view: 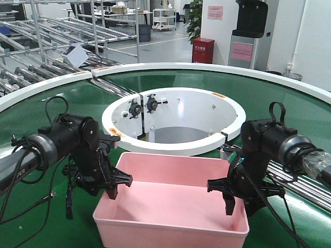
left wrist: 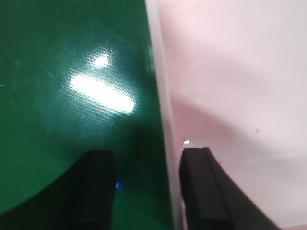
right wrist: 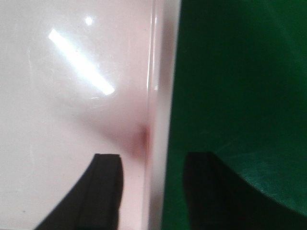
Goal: Grab pink bin and stack on right shelf
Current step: 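Lower both grippers toward opposite sides of the pink bin, then close both grippers on the pink bin's side walls and lift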
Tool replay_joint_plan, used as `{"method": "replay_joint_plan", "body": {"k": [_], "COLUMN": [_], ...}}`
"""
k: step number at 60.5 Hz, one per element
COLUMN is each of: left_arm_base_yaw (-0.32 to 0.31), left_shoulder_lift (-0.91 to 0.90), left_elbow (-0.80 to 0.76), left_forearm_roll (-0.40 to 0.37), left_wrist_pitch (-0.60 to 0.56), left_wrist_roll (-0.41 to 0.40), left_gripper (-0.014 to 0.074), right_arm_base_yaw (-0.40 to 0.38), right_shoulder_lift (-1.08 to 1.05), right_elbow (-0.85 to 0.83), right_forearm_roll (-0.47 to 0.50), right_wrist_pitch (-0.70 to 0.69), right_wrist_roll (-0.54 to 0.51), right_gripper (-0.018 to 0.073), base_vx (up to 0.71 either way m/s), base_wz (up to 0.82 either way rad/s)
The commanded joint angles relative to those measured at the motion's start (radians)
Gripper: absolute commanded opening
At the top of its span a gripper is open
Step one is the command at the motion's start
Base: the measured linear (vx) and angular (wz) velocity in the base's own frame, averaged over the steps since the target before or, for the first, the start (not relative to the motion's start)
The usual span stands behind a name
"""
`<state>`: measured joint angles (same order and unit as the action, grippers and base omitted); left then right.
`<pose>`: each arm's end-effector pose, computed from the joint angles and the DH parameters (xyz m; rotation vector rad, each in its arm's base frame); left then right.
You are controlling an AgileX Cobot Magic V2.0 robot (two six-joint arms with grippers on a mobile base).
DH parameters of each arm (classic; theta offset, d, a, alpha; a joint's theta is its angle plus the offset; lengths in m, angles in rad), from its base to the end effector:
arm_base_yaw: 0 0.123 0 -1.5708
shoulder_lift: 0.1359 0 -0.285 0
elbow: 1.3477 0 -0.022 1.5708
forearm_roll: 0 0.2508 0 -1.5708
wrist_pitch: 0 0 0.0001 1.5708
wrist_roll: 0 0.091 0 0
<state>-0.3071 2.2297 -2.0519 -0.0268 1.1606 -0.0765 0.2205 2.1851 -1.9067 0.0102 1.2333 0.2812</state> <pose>0.4604 -0.1483 0.2354 0.3161 2.8125 -0.1235 0.4466 0.1010 0.2154 0.0951 3.0000 0.0689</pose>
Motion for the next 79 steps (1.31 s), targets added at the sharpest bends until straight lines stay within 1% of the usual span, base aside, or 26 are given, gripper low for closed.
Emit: {"method": "replay_joint_plan", "body": {"k": [1, 3, 12, 20, 27, 31, 36, 39, 42, 45, 50, 52, 54, 55, 58, 62, 63, 73, 79], "left_arm_base_yaw": [-0.003, -0.003, -0.003, -0.003, -0.003, -0.003, -0.004, -0.008, -0.013, -0.018, -0.038, -0.051, -0.065, -0.072, -0.093, -0.125, -0.224, -0.259, -0.261], "left_shoulder_lift": [-0.061, -0.061, -0.061, -0.061, -0.069, -0.087, -0.126, -0.163, -0.21, -0.261, -0.353, -0.389, -0.445, -0.455, -0.534, -0.626, -0.915, -1.018, -1.034], "left_elbow": [-0.033, -0.033, -0.033, -0.033, -0.034, -0.039, -0.045, -0.04, -0.01, 0.025, 0.122, 0.162, 0.229, 0.24, 0.325, 0.46, 0.83, 0.945, 0.979], "left_forearm_roll": [0.003, 0.003, 0.003, 0.003, 0.005, 0.027, 0.1, 0.137, 0.145, 0.14, 0.163, 0.188, 0.234, 0.242, 0.296, 0.335, 0.371, 0.368, 0.371], "left_wrist_pitch": [-0.021, -0.022, -0.023, -0.023, -0.007, 0.022, 0.06, 0.084, 0.084, 0.083, 0.078, 0.068, 0.047, 0.04, 0.019, -0.017, -0.181, -0.205, -0.219], "left_wrist_roll": [-0.025, -0.029, -0.032, -0.034, -0.039, -0.091, -0.172, -0.209, -0.219, -0.245, -0.285, -0.302, -0.332, -0.338, -0.401, -0.463, -0.63, -0.644, -0.67], "left_gripper": [0.0277, 0.024, 0.0125, 0.0066, 0.0043, 0.004, 0.004, 0.0041, 0.0041, 0.0041, 0.0041, 0.0041, 0.0041, 0.0041, 0.0041, 0.0041, 0.0041, 0.0041, 0.0041], "right_arm_base_yaw": [0.0, 0.0, 0.0, 0.0, 0.0, 0.006, 0.032, 0.061, 0.088, 0.114, 0.161, 0.173, 0.188, 0.191, 0.201, 0.215, 0.292, 0.308, 0.308], "right_shoulder_lift": [-0.062, -0.062, -0.062, -0.062, -0.072, -0.096, -0.144, -0.185, -0.218, -0.256, -0.313, -0.34, -0.367, -0.377, -0.418, -0.466, -0.644, -0.715, -0.73], "right_elbow": [-0.032, -0.032, -0.032, -0.032, -0.048, -0.06, -0.066, -0.064, -0.06, -0.039, 0.025, 0.062, 0.104, 0.13, 0.184, 0.26, 0.499, 0.616, 0.643], "right_forearm_roll": [-0.01, -0.01, -0.01, 0.005, 0.007, 0.004, -0.039, -0.086, -0.129, -0.154, -0.216, -0.238, -0.257, -0.262, -0.266, -0.263, -0.274, -0.267, -0.269], "right_wrist_pitch": [0.004, 0.004, -0.001, 0.004, 0.005, 0.014, 0.016, 0.029, 0.054, 0.048, 0.035, 0.022, 0.01, -0.002, -0.028, -0.065, -0.161, -0.227, -0.233], "right_wrist_roll": [0.001, 0.004, 0.027, 0.027, 0.03, 0.034, 0.041, 0.052, 0.074, 0.087, 0.12, 0.136, 0.166, 0.177, 0.193, 0.206, 0.253, 0.285, 0.285], "right_gripper": [0.0226, 0.0181, 0.0057, -0.0016, -0.0015, -0.0013, -0.0013, -0.0012, -0.0012, -0.0012, -0.0012, -0.0011, -0.0011, -0.0011, -0.001, -0.0009, -0.0009, -0.0009, -0.0009], "base_vx": [0.0, 0.0, 0.0, 0.0, 0.0, 0.0, 0.0, 0.0, 0.0, 0.0, 0.0, 0.0, 0.0, 0.0, 0.0, 0.0, 0.0, 0.0, 0.0], "base_wz": [0.0, 0.0, 0.0, 0.0, 0.0, 0.0, 0.0, 0.0, 0.0, 0.0, 0.0, 0.0, 0.0, 0.0, 0.0, 0.0, 0.0, 0.0, 0.0]}}
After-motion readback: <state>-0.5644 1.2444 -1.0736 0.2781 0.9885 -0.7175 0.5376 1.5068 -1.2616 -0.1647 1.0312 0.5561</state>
